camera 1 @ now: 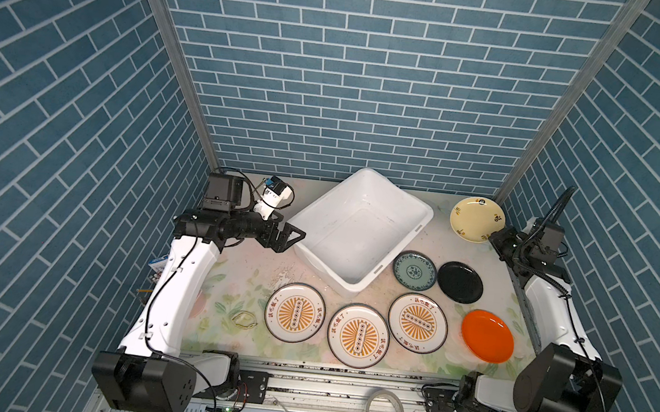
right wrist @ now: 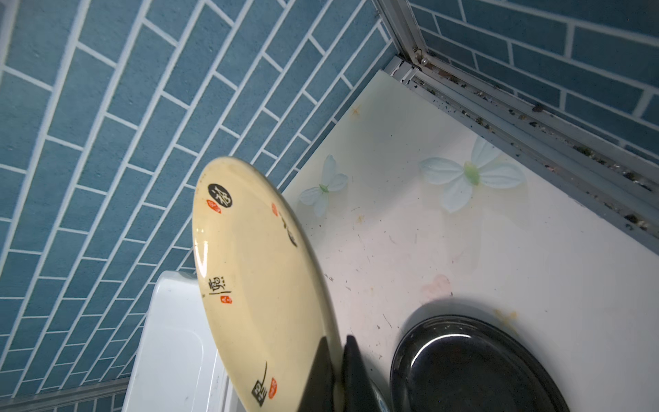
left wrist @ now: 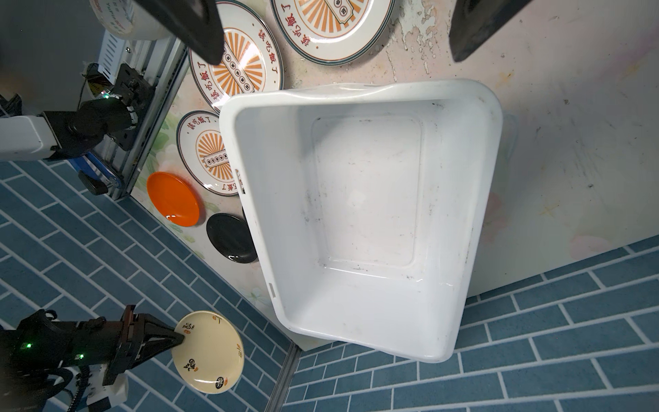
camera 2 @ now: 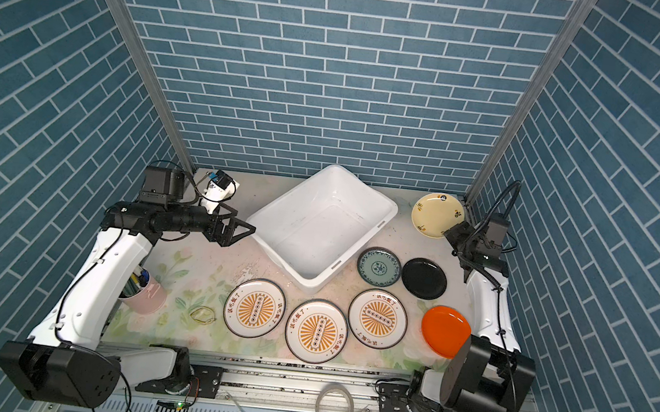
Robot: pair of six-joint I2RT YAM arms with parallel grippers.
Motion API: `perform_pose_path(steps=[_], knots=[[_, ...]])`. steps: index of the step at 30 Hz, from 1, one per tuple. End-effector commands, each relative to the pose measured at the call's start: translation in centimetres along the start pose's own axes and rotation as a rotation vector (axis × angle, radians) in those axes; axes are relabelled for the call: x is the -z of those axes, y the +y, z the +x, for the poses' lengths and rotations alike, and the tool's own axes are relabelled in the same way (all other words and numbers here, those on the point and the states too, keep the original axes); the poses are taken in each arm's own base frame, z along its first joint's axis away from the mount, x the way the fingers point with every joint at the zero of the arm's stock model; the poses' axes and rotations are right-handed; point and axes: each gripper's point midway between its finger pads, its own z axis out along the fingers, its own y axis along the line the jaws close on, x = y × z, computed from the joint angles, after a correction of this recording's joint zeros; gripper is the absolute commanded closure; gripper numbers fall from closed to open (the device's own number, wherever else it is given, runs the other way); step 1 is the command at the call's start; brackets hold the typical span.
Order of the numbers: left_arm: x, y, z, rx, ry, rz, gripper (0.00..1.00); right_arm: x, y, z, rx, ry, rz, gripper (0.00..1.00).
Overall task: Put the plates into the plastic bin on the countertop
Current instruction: 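Lift the cream plate upright with the right gripper, then carry the cream plate over the white bin with the right gripper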
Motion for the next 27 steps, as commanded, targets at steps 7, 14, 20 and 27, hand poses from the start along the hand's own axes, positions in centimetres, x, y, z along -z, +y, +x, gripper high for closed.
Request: perform_pose_path(steps=[7,14,20,27], knots=[[0.6,-1.1,-0.6,-0.017,-0.042,0.022,0.0,4.4,4.9,-0.1,0.042,-0.037,-0.146,1.0],[0.9,-1.3,-0.7,-0.016,-0.052,0.019,0.0,4.2,9.5,2.7,0.138,0.044,-0.228,1.0],[1.1,-1.4,-0.9,-0.021,-0.046,0.014,0.0,2.5,15.5,7.3,0.248,0.218,-0.358,1.0],[1.2,-1.4,-0.7,-0.03,-0.051,0.005,0.0,-0.6,20.1,14.9,0.383,0.47,-0.442,1.0]])
